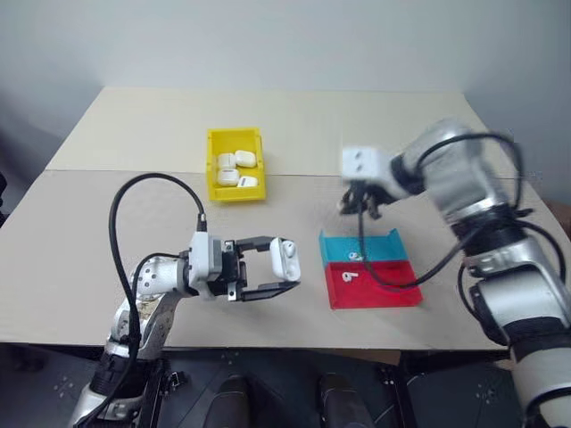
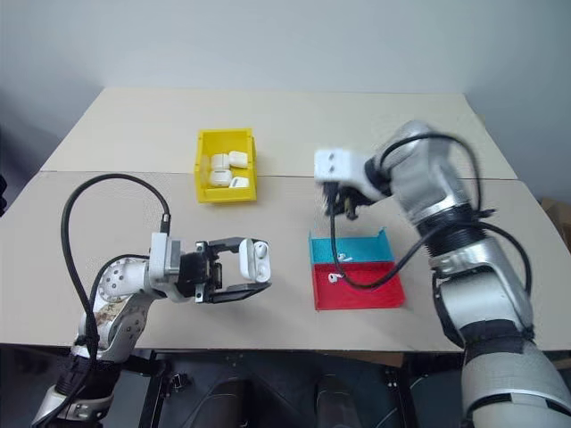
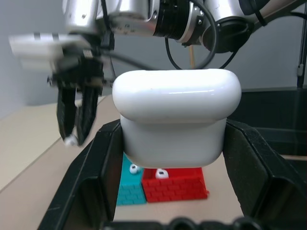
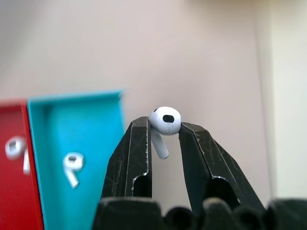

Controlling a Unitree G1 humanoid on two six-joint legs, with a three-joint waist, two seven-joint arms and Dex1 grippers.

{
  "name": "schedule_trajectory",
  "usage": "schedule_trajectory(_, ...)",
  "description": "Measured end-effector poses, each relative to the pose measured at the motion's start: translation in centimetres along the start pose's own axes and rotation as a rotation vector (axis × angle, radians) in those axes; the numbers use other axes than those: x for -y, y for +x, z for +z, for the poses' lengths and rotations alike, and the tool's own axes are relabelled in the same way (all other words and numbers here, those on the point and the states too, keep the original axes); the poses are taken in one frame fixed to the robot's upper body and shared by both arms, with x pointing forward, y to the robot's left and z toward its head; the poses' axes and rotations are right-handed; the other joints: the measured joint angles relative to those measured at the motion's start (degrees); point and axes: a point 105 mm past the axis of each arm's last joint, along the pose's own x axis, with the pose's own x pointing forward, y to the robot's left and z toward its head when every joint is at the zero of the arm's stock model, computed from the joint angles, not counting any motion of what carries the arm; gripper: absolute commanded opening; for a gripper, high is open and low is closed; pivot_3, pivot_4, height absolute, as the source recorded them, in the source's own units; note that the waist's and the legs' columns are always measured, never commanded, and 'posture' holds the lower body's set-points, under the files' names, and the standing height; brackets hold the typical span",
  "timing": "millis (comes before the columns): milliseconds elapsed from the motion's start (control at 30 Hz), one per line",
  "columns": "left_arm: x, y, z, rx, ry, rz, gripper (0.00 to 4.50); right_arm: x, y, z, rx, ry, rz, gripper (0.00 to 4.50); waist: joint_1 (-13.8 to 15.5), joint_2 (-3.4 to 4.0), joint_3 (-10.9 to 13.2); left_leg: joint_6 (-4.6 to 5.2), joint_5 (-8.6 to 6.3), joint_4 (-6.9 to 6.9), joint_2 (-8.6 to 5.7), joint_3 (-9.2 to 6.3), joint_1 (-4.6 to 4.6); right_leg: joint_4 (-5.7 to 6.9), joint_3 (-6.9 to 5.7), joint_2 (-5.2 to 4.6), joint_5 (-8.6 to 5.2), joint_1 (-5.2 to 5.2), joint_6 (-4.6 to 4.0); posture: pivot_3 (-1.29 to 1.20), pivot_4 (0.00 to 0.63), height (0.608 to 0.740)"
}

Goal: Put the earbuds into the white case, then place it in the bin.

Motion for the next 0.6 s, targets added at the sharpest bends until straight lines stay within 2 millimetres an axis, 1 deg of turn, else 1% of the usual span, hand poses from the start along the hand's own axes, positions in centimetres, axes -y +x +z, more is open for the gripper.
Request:
schedule_trajectory(67,-0.1,0.7,0.3,0.031,-0.001,-0.012,2.78,-0.4,-2.0,1.2,0.134,0.098,-0.046,0.92,0.22,0.0,0.0,0.0,0.0,0.0,0.0,0.0,0.0,0.0,0.0,0.0,0.0,0.02,0.0,0.0,0.15,0.74)
schedule_trajectory(133,-0.3,1.5,0.4,0.054,-0.008,-0.026,2.78,-1.4,-3.8,2.1,0.272,0.192,-0.059,0.92,0.37,0.0,-0.01,0.0,0.0,0.02,0.0,-0.02,0.01,0.02,0.0,0.01,0.0,0.04,0.0,0.0,0.15,0.74)
schedule_trajectory(233,-0.8,2.5,0.7,0.087,-0.011,-0.041,2.78,-3.8,-6.2,3.6,0.497,0.288,-0.053,0.92,0.53,-0.01,-0.01,0.01,0.0,0.08,-0.01,-0.04,0.0,0.02,-0.01,0.01,0.0,0.08,0.01,0.0,0.15,0.74)
schedule_trajectory(333,-1.2,3.6,1.1,0.112,-0.015,-0.069,2.78,-6.8,-8.0,5.0,0.705,0.323,-0.014,0.92,0.39,0.01,-0.03,0.01,0.0,0.09,-0.02,-0.06,0.03,0.02,0.0,0.02,0.01,0.13,0.02,0.0,0.15,0.74)
schedule_trajectory(467,-1.2,3.8,1.1,0.122,-0.027,-0.08,2.78,-9.8,-9.1,5.2,0.867,0.365,0.051,0.92,0.23,0.06,-0.07,0.01,0.0,0.09,-0.03,-0.06,0.06,0.03,0.0,0.01,0.01,0.15,0.02,0.0,0.15,0.74)
schedule_trajectory(533,-1.3,4.1,1.0,0.129,-0.039,-0.082,2.78,-10.6,-8.9,5.3,0.898,0.387,0.074,0.92,0.23,0.09,-0.09,0.02,0.01,0.1,-0.03,-0.06,0.09,0.04,0.0,0.02,0.01,0.19,0.03,0.0,0.15,0.74)
schedule_trajectory(600,-1.2,4.4,1.1,0.137,-0.043,-0.09,2.78,-11.6,-8.2,5.1,0.892,0.411,0.104,0.92,0.27,0.09,-0.1,0.02,0.01,0.1,-0.03,-0.07,0.09,0.01,-0.01,0.02,0.01,0.22,0.03,0.0,0.15,0.74)
